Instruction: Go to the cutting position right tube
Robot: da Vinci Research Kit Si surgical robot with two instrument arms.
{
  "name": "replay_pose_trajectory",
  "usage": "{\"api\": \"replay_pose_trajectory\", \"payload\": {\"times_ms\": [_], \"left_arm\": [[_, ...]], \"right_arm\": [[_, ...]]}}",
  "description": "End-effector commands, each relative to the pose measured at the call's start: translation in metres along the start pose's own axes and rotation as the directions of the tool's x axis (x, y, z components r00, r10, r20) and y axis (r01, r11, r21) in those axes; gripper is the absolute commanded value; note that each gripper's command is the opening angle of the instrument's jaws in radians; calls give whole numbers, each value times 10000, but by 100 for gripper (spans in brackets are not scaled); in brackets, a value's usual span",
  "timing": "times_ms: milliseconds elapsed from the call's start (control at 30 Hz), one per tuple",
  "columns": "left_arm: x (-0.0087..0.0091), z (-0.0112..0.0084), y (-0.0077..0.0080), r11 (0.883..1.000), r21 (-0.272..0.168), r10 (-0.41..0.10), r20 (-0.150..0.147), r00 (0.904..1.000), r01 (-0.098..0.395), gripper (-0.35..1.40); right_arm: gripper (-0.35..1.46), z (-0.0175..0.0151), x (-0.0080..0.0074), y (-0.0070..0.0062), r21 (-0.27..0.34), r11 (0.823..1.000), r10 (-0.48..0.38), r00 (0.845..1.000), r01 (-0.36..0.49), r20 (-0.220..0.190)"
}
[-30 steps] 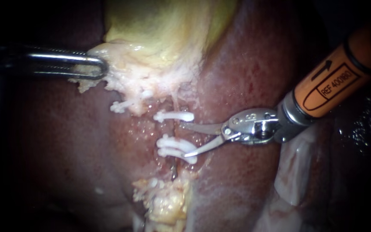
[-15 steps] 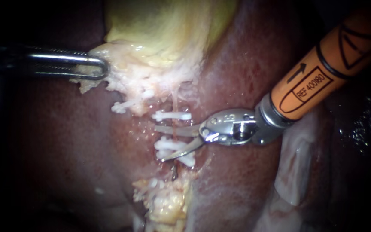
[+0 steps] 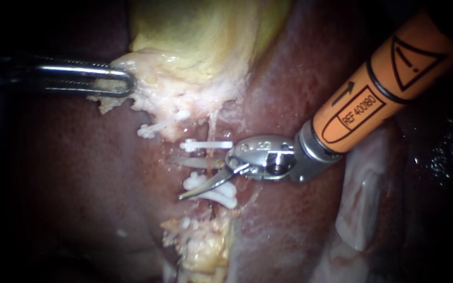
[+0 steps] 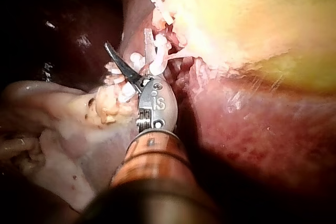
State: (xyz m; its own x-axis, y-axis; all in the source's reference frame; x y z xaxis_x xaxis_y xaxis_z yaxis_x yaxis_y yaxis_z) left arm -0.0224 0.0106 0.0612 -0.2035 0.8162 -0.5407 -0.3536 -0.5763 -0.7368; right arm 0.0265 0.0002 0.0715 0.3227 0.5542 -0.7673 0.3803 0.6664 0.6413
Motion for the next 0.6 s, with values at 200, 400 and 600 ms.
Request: {"api": "replay_pose_trajectory", "payload": {"times_ms": [200, 400, 600], "left_arm": [[0, 1, 0, 10000, 4, -3, 0, 10000, 3, -35], [0, 0, -1, 10000, 1, -2, 1, 10000, 2, -35], [0, 0, -1, 10000, -2, -1, 2, 10000, 1, -35]], "right_arm": [[126, 8, 3, 0, 3, 9994, 348, 9994, -348, -57], [126, 6, 5, -7, -140, 9930, 1174, 9930, -1175, -86], [126, 2, 10, -19, -290, 9754, 2182, 9758, -2185, -157]]}}
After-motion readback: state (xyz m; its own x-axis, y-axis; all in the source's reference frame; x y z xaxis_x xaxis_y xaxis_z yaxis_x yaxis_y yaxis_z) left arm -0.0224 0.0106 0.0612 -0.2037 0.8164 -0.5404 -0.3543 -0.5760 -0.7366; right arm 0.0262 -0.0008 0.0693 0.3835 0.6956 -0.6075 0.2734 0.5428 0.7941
